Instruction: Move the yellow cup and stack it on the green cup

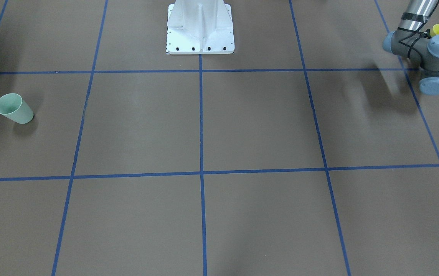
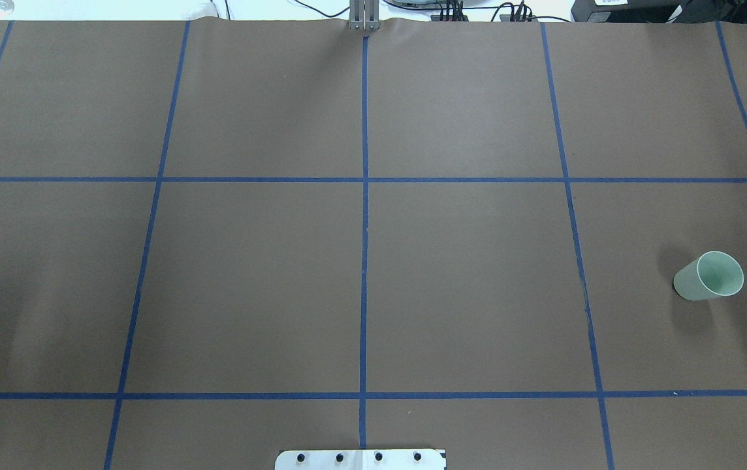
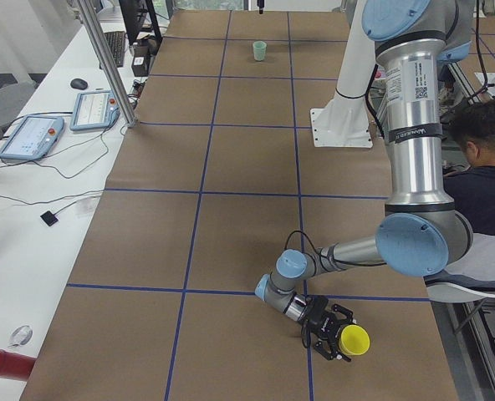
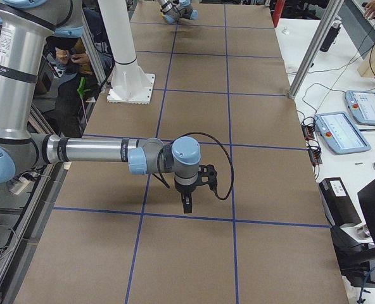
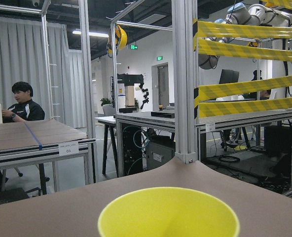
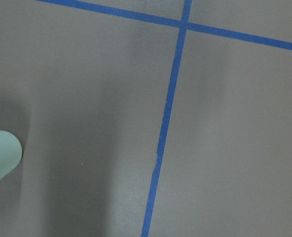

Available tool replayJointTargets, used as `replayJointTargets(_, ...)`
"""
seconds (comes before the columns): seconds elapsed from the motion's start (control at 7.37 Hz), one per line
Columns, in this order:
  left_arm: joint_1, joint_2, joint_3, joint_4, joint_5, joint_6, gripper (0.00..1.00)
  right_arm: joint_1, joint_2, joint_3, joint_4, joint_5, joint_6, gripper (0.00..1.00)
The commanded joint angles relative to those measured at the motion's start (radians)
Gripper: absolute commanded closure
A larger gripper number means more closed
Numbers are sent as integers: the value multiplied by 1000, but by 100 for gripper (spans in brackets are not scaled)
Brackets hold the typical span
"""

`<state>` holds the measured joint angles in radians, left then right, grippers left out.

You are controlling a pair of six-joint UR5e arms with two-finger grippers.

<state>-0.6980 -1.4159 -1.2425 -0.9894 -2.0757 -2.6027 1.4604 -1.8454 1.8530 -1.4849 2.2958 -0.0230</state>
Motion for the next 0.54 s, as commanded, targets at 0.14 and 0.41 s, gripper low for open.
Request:
replayJointTargets(0.14, 5, 2, 21, -51, -1, 16, 0, -2, 0, 0, 0, -1, 0, 0)
replayJointTargets(0.41, 11, 2, 23, -54, 0, 10, 6, 0, 0, 0, 0, -1, 0, 0)
